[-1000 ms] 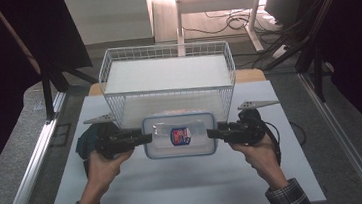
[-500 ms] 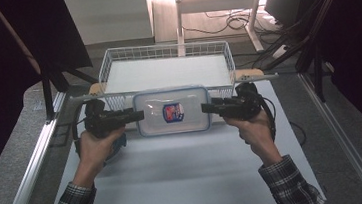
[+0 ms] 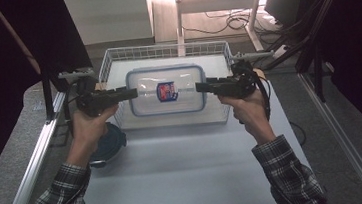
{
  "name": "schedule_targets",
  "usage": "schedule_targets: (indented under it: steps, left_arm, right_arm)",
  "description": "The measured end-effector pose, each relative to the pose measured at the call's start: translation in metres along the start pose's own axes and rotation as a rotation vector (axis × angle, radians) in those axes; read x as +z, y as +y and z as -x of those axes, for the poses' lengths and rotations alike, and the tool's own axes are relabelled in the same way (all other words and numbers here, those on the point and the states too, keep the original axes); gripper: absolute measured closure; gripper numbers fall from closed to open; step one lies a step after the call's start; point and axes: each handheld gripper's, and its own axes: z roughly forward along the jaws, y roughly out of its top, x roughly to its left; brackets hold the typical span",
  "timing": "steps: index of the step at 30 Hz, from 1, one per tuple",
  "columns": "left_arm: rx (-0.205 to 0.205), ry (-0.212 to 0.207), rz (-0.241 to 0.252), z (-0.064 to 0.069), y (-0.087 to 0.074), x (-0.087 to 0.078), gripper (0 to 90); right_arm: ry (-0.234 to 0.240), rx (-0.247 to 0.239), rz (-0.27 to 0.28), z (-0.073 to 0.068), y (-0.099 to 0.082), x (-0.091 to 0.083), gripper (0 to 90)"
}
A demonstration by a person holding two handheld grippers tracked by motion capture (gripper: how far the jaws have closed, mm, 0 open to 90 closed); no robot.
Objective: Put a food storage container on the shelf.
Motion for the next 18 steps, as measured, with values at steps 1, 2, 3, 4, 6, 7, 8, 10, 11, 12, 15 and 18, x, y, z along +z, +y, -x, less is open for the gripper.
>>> schedule_targets:
  steps: [1, 2, 3, 4, 6, 7, 8, 10, 11, 12, 15, 18]
  left_arm:
    - [-0.007, 0.001, 0.005, -0.001, 0.004, 0.000, 54.0]
    - [-0.009, 0.001, 0.012, -0.003, 0.007, -0.001, 54.0]
    - [-0.011, 0.003, 0.018, -0.004, 0.010, -0.001, 53.9]
    - [-0.015, 0.005, 0.021, -0.005, 0.012, -0.001, 53.9]
    - [-0.022, 0.004, 0.030, -0.009, 0.018, 0.000, 53.9]
    - [-0.024, 0.005, 0.031, -0.011, 0.020, 0.001, 53.9]
    - [-0.028, 0.006, 0.030, -0.013, 0.022, 0.002, 53.9]
    - [-0.032, 0.006, 0.030, -0.016, 0.026, 0.003, 53.9]
    - [-0.034, 0.005, 0.030, -0.019, 0.029, 0.004, 53.9]
    - [-0.041, 0.005, 0.030, -0.020, 0.031, 0.005, 53.9]
    - [-0.042, 0.005, 0.031, -0.024, 0.039, 0.008, 53.9]
    - [-0.040, 0.009, 0.030, -0.026, 0.046, 0.010, 53.9]
  right_arm:
    - [0.000, -0.005, 0.002, 0.001, 0.003, 0.001, 52.6]
    - [0.002, -0.006, 0.006, 0.002, 0.007, 0.002, 52.6]
    - [0.004, -0.008, 0.011, 0.002, 0.010, 0.003, 52.6]
    - [0.004, -0.008, 0.012, 0.003, 0.014, 0.004, 52.6]
    - [0.006, -0.008, 0.018, 0.006, 0.020, 0.007, 52.6]
    - [0.007, -0.007, 0.021, 0.008, 0.023, 0.008, 52.6]
    - [0.007, -0.005, 0.026, 0.010, 0.026, 0.010, 52.6]
    - [0.006, 0.005, 0.028, 0.013, 0.031, 0.012, 52.6]
    - [0.006, 0.009, 0.030, 0.014, 0.032, 0.013, 52.6]
    - [0.006, 0.014, 0.031, 0.017, 0.034, 0.015, 52.6]
    - [0.001, 0.026, 0.033, 0.021, 0.039, 0.018, 52.4]
    - [-0.006, 0.034, 0.040, 0.025, 0.046, 0.020, 52.1]
